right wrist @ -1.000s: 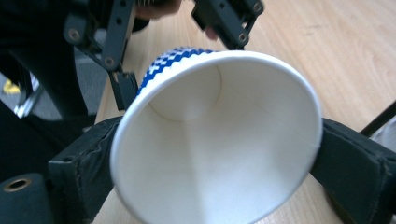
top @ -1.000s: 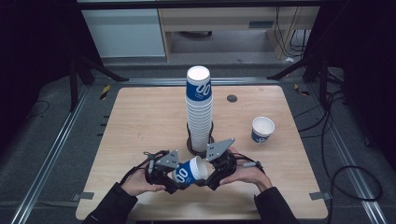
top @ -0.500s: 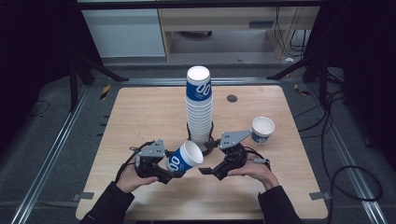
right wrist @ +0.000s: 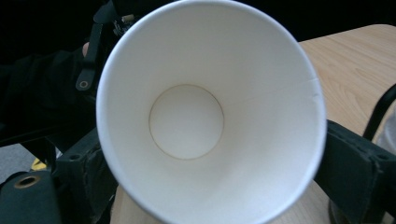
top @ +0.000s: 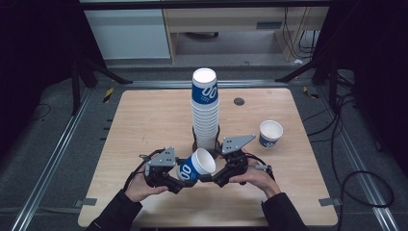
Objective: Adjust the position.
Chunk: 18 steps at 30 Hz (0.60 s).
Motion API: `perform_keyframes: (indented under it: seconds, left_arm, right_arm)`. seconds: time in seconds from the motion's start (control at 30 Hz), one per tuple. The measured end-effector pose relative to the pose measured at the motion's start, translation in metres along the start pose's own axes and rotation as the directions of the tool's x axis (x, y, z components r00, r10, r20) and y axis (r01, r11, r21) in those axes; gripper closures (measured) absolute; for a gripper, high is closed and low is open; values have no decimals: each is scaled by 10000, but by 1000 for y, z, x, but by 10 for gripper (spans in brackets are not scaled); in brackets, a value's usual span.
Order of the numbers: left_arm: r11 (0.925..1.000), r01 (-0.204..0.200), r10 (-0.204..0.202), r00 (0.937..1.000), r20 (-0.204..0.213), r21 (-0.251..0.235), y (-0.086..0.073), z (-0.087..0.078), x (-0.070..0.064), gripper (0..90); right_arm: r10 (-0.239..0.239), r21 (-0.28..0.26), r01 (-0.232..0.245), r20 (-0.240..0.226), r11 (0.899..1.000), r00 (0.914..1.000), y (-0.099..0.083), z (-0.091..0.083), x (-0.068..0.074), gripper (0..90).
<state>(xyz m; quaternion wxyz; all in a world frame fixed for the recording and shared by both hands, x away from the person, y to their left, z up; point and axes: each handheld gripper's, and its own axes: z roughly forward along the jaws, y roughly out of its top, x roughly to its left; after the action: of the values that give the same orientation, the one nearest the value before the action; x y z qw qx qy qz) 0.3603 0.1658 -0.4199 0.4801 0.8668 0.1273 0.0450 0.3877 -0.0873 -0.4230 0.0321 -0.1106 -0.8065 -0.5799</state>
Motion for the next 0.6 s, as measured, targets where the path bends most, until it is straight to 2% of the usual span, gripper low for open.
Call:
perform_keyframes:
  seconds: [0.6]
  left_arm:
    - [10000,-57,56,9999,106,45,0,7,-4,275]
  right_arm:
    - [184,-85,-188,-480,9998,9987,-1,8,3,181]
